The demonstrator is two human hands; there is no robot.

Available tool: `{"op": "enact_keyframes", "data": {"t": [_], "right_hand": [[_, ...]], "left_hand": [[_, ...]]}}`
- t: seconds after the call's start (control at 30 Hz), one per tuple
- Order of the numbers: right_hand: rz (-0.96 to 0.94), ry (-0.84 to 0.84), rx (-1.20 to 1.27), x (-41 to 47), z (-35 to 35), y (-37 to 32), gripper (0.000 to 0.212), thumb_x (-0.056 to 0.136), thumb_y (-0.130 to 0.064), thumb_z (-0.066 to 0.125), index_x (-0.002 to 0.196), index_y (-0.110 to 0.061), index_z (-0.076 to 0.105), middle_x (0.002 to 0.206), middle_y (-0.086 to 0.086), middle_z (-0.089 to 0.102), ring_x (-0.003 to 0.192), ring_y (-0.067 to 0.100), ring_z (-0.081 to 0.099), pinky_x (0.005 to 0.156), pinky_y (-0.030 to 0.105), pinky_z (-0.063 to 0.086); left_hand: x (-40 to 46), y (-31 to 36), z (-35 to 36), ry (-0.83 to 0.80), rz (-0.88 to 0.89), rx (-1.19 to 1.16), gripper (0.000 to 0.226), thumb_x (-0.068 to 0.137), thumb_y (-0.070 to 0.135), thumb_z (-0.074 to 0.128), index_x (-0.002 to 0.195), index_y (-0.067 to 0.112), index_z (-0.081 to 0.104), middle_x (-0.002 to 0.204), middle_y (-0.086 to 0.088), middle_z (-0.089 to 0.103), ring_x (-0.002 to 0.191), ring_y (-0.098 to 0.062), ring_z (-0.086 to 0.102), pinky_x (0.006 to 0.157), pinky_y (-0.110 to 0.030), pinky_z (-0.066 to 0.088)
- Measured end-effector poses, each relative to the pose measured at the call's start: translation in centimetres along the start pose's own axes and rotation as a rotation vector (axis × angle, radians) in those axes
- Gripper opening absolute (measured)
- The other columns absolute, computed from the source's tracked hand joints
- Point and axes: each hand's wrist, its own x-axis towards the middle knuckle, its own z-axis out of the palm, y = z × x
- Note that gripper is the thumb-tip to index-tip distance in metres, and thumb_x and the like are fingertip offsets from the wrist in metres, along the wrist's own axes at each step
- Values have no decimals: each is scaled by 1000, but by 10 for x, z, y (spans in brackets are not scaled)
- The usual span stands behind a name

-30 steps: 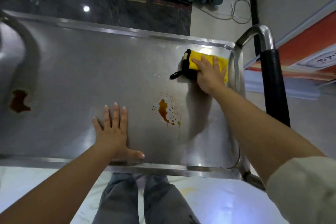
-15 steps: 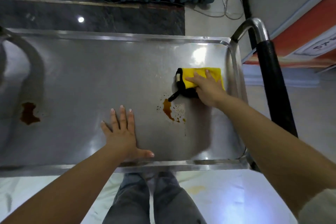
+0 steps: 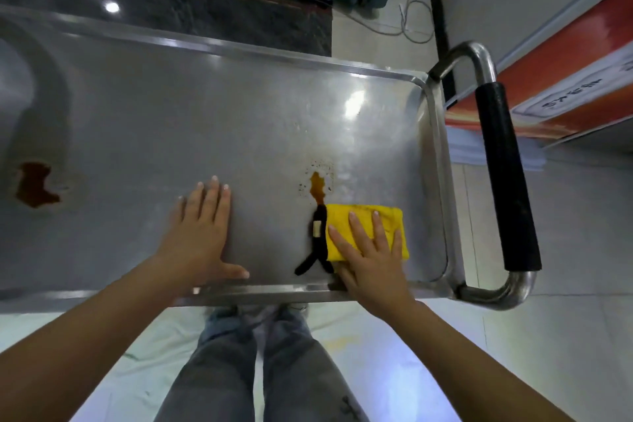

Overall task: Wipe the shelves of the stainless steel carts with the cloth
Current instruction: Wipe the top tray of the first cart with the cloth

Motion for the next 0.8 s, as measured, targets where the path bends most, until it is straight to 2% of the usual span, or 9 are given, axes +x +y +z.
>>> {"op": "enact_keyframes", "data": {"t": [0.1, 0.2, 0.3, 0.4, 0.47, 0.57, 0.67, 0.8], "right_hand": [[59, 32, -3, 48, -10, 0, 58, 93, -49, 39, 148, -40, 27, 160, 4, 21, 145, 45, 12, 104, 72, 16], [151, 48, 28, 97, -23, -6, 57, 99, -39, 38, 150, -46, 12, 163, -2, 5, 147, 39, -3, 108, 69, 8], [162, 52, 65, 116, -34, -14, 59, 100, -28, 37, 150, -46, 11, 163, -6, 3, 147, 38, -7, 109, 69, 4], [122, 23, 63, 95, -34, -18, 61, 99, -23, 38, 150, -46, 13, 163, -7, 2, 147, 36, -9, 111, 66, 3], [17, 16, 13, 63, -26, -24, 62, 96, -23, 44, 149, -44, 20, 162, -4, 10, 147, 41, -3, 111, 67, 7], [-114, 59, -50, 15, -7, -34, 56, 89, -32, 50, 144, -34, 41, 154, 4, 35, 139, 50, 24, 101, 74, 25], [-148, 9, -117, 5, 1, -37, 55, 91, -43, 40, 145, -36, 39, 154, 4, 35, 139, 48, 26, 99, 73, 29], [-186, 14, -79, 44, -9, -29, 55, 88, -45, 39, 143, -39, 42, 154, 1, 35, 141, 47, 24, 102, 73, 24]], "left_hand": [[-1, -13, 1, -24, -23, 26, 148, 55, 90, 54, 139, 8, -36, 153, -16, -33, 142, -36, -26, 116, -56, -4], [-1, -17, 2, -28, -8, 24, 146, 56, 91, 52, 132, 9, -42, 153, -14, -35, 142, -36, -28, 117, -57, -3], [5, -18, -3, -20, -6, 11, 148, 53, 93, 50, 139, 8, -37, 153, -15, -33, 142, -37, -28, 116, -59, -4], [18, -18, -15, -41, 1, -5, 151, 48, 97, 45, 141, 8, -34, 151, -16, -38, 139, -40, -31, 113, -61, -5], [29, -20, -23, -30, 7, -27, 152, 43, 100, 38, 141, 10, -35, 150, -15, -39, 139, -40, -31, 112, -61, -6], [43, -25, -32, -15, -8, -42, 154, 38, 103, 34, 138, 11, -39, 148, -14, -43, 139, -37, -34, 112, -60, -10], [47, -30, -31, -29, 12, -51, 152, 35, 104, 29, 126, 14, -52, 134, -12, -58, 133, -37, -43, 109, -60, -16], [46, -31, -27, -39, 16, -21, 149, 33, 106, 18, 125, 14, -54, 131, -12, -60, 126, -35, -51, 109, -60, -18]]}}
